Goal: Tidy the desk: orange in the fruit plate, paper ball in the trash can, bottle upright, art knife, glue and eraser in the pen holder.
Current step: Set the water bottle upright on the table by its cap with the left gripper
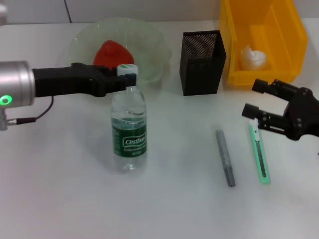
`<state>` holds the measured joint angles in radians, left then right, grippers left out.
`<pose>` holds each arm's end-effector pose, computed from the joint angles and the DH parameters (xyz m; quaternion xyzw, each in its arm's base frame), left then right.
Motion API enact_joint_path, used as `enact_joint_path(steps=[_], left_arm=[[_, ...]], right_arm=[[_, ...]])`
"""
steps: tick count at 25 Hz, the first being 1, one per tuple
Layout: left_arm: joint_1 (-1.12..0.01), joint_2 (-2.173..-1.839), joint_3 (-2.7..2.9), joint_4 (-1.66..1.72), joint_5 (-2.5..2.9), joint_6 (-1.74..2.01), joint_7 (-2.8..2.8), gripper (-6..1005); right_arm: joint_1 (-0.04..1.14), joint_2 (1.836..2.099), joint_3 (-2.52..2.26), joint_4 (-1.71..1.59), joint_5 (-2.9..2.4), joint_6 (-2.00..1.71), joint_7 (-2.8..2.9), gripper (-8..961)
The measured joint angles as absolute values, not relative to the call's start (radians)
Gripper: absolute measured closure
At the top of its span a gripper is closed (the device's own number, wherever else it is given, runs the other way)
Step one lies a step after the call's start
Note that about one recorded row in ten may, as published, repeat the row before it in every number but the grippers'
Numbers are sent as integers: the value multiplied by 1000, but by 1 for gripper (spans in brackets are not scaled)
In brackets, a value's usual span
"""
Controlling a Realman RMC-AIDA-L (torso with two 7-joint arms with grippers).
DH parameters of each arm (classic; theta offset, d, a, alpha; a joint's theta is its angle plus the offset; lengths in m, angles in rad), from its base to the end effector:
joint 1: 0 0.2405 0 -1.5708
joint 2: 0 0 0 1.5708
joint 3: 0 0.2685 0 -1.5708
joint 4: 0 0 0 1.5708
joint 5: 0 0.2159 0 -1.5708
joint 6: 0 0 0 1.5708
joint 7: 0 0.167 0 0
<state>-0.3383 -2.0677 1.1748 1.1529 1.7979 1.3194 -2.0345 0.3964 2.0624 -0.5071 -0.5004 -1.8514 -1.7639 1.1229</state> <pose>-0.2221 0.3582 -0.0062 -0.9047 -0.3349 -0.2130 0.1547 0.2901 0.2961 -0.0028 -0.8854 0.1904 0.3843 0.1790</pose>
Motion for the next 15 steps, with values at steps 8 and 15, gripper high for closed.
enact_joint_path(steps=[8, 15], left_arm=[[-259, -2067, 1159, 1116, 1619, 1337, -1835, 560], [-247, -2068, 1127, 942, 1457, 1391, -1571, 560]], right_arm=[[395, 2063, -486, -477, -1817, -1754, 1114, 180], [397, 2063, -465, -450, -1816, -1749, 1093, 180]])
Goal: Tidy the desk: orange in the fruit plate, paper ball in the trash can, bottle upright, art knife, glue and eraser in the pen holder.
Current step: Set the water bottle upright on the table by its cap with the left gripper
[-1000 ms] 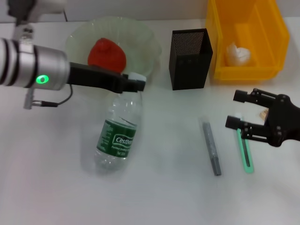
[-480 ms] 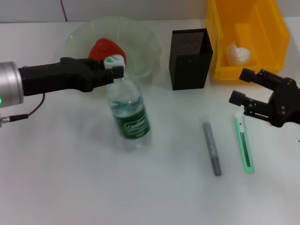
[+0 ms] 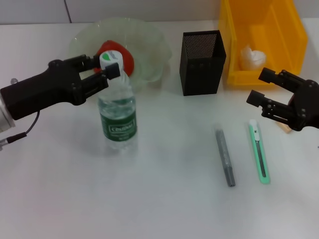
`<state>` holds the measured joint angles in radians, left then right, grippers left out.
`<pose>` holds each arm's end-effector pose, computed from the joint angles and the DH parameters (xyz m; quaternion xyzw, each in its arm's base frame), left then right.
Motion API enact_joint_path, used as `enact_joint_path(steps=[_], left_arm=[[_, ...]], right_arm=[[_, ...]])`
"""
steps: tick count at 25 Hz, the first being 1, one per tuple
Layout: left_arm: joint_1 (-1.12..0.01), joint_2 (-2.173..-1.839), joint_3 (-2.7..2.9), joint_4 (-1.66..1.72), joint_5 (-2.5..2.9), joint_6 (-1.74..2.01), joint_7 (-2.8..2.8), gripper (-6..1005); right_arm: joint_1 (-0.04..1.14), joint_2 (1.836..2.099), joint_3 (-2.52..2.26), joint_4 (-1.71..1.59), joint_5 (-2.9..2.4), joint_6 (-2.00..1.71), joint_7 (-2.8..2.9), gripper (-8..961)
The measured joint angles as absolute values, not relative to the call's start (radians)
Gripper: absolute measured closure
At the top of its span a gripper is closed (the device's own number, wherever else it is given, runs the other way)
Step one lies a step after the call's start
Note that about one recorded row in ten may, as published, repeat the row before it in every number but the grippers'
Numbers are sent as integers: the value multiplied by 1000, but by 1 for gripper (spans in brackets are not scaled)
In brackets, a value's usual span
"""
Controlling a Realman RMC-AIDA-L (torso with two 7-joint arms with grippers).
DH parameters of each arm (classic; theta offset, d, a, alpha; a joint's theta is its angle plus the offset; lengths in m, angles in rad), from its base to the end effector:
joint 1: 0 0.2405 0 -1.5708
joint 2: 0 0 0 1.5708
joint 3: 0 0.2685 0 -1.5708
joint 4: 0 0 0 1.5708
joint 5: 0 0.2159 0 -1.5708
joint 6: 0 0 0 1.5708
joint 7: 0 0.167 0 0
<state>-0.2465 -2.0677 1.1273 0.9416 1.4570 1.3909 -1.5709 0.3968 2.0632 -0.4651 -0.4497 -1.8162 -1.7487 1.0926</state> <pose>-0.2495 0.3303 0.0002 -0.8860 -0.2588 -0.3375 0.1848 0.2922 0.2989 -0.0015 -0.8666 0.1992 0.4080 0.2070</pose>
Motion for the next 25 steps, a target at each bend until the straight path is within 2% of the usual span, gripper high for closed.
enact_joint_path(steps=[5, 12, 25], left_arm=[[-277, -2068, 1092, 664, 1253, 1512, -1143, 561], [-286, -2072, 1091, 550, 1212, 1519, -950, 561], [-351, -2078, 1093, 276, 1047, 1559, -654, 560]], right_arm=[[406, 2065, -443, -400, -1816, -1741, 1050, 181], [413, 2076, -417, -381, -1816, -1726, 1029, 181], [443, 2077, -388, -286, -1794, -1706, 966, 182]])
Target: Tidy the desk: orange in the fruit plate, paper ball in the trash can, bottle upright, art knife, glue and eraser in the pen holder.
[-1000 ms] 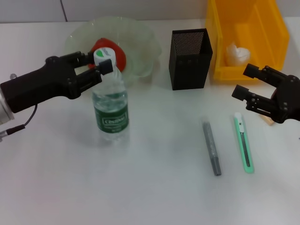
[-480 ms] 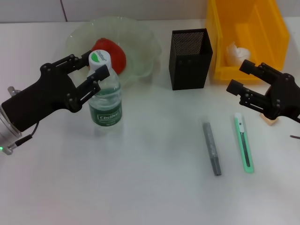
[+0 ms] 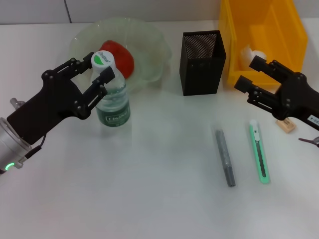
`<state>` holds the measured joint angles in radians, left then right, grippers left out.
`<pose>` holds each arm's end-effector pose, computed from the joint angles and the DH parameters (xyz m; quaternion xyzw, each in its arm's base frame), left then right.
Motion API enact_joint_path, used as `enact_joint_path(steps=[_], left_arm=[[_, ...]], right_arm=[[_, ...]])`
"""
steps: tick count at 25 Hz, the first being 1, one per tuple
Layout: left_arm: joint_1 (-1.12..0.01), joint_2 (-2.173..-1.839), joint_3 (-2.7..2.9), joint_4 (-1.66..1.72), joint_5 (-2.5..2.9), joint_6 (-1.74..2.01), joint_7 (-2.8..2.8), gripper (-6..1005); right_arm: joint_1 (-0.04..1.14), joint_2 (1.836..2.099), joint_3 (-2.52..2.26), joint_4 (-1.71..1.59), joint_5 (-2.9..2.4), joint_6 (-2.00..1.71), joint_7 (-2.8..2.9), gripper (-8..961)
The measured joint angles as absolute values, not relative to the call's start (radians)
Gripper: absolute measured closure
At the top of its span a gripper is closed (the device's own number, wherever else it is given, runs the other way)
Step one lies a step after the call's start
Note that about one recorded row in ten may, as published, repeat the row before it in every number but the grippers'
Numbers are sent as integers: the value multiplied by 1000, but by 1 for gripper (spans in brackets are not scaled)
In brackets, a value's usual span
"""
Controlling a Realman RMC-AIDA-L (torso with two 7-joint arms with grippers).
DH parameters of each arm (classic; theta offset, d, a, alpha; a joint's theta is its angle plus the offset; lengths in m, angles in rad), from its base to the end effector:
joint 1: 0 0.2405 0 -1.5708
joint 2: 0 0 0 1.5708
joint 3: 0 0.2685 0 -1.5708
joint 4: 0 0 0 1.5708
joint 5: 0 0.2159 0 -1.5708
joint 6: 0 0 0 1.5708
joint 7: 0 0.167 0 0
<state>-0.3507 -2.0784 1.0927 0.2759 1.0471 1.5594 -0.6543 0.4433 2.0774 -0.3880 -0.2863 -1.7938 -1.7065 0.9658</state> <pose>-0.2789 0.3049 -0.0369 -0.8334 -0.1165 -0.4280 0.3296 0.2806 0.3068 -0.0224 -0.8388 0.2007 0.4484 0.2347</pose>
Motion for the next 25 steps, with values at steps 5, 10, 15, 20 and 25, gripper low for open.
enact_joint_path(steps=[5, 10, 15, 20, 25], left_arm=[[-355, -2080, 1100, 244, 1033, 1560, -574, 560], [-363, -2080, 1094, 209, 1012, 1559, -569, 566], [-367, -2080, 1094, 196, 1003, 1556, -567, 402], [-343, -2074, 1090, 201, 982, 1639, -573, 236], [-281, -2036, 1076, 246, 953, 1790, -677, 202]], right_arm=[[455, 2079, -388, -268, -1793, -1700, 954, 182], [461, 2080, -388, -264, -1792, -1700, 954, 182], [466, 2080, -388, -261, -1791, -1699, 953, 182], [465, 2080, -388, -261, -1773, -1705, 953, 182], [450, 2075, -382, -270, -1728, -1711, 983, 183]])
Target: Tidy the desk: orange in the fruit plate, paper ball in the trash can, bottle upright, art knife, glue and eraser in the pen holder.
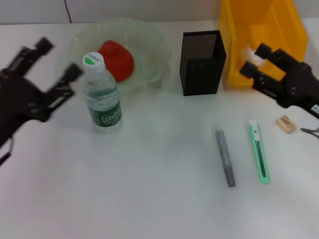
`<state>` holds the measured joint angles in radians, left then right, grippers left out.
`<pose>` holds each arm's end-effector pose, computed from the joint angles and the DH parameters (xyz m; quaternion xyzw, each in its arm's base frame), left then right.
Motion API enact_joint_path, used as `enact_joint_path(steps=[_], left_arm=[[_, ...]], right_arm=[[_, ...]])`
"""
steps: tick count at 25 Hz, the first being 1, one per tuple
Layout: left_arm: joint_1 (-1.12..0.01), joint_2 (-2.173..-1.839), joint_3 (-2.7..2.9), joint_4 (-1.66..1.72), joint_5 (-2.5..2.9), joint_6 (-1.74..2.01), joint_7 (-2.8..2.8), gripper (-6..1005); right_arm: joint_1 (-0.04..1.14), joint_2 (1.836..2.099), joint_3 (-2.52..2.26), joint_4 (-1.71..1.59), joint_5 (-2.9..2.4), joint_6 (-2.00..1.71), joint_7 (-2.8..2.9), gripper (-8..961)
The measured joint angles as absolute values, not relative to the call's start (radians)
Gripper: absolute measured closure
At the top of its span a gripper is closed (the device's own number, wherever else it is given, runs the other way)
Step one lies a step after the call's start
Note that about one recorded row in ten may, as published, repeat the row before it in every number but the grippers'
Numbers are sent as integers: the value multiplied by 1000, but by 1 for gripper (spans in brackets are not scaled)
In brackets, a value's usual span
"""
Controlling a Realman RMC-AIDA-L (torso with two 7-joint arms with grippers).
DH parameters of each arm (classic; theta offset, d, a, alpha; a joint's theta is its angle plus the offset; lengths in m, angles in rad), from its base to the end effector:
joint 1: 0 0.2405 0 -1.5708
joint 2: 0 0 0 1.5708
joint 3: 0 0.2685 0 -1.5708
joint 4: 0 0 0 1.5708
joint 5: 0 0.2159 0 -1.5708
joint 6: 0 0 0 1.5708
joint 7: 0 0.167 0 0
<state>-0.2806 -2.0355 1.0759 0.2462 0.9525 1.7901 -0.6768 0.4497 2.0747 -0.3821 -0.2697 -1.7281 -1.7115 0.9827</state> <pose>-0.2873 0.2725 0.0054 -0.7871 -0.0994 -0.5038 0.3417 0.2775 0.3131 -0.0140 -0.8184 0.2077 0.4740 0.2498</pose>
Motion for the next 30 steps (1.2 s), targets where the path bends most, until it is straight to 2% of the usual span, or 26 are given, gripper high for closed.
enact_joint_path(steps=[1, 2, 3, 5, 7, 8, 9, 11, 12, 13, 17, 19, 21, 22, 23, 25, 30], left_arm=[[-268, -2019, 1077, 264, 958, 1795, -728, 202], [-254, -1981, 1087, 303, 1018, 1803, -838, 202], [-254, -1981, 1087, 303, 1018, 1803, -838, 202], [-252, -1951, 1092, 333, 1117, 1812, -908, 209], [-257, -1937, 1090, 371, 1233, 1820, -955, 223], [-259, -1935, 1088, 395, 1292, 1822, -976, 230], [-259, -1935, 1088, 395, 1292, 1822, -976, 237], [-283, -1949, 1083, 455, 1439, 1808, -1034, 251], [-302, -1955, 1083, 462, 1491, 1797, -1053, 257], [-302, -1955, 1083, 462, 1491, 1797, -1053, 264], [-343, -1970, 1083, 464, 1566, 1777, -1076, 292], [-353, -1978, 1083, 465, 1576, 1755, -1079, 306], [-360, -1983, 1086, 465, 1578, 1734, -1085, 313], [-367, -1987, 1089, 464, 1580, 1717, -1090, 313], [-367, -1987, 1089, 464, 1580, 1717, -1090, 312], [-374, -1992, 1091, 464, 1587, 1705, -1096, 312], [-391, -1996, 1097, 463, 1609, 1678, -1116, 312]], right_arm=[[447, 2071, -380, -278, -1725, -1713, 1003, 183], [444, 2063, -379, -308, -1722, -1713, 1064, 183], [444, 2060, -381, -340, -1723, -1711, 1110, 183], [444, 2056, -385, -377, -1726, -1709, 1164, 183], [448, 2039, -440, -551, -1759, -1726, 1361, 183], [448, 2039, -440, -551, -1759, -1726, 1361, 183], [449, 2025, -520, -720, -1802, -1765, 1535, 183], [451, 2021, -569, -825, -1839, -1790, 1634, 183], [452, 2018, -661, -1051, -1938, -1815, 1837, 183], [452, 2018, -661, -1051, -1938, -1815, 1837, 183], [489, 2023, -833, -1474, -2241, -1861, 2228, 183], [517, 2030, -914, -1582, -2369, -1900, 2323, 184], [527, 2035, -947, -1619, -2426, -1912, 2358, 184], [545, 2055, -1015, -1680, -2564, -1911, 2420, 184], [545, 2055, -1015, -1680, -2564, -1911, 2420, 184], [554, 2077, -1072, -1708, -2690, -1893, 2456, 184], [566, 2079, -1140, -1575, -2777, -1738, 2511, 184]])
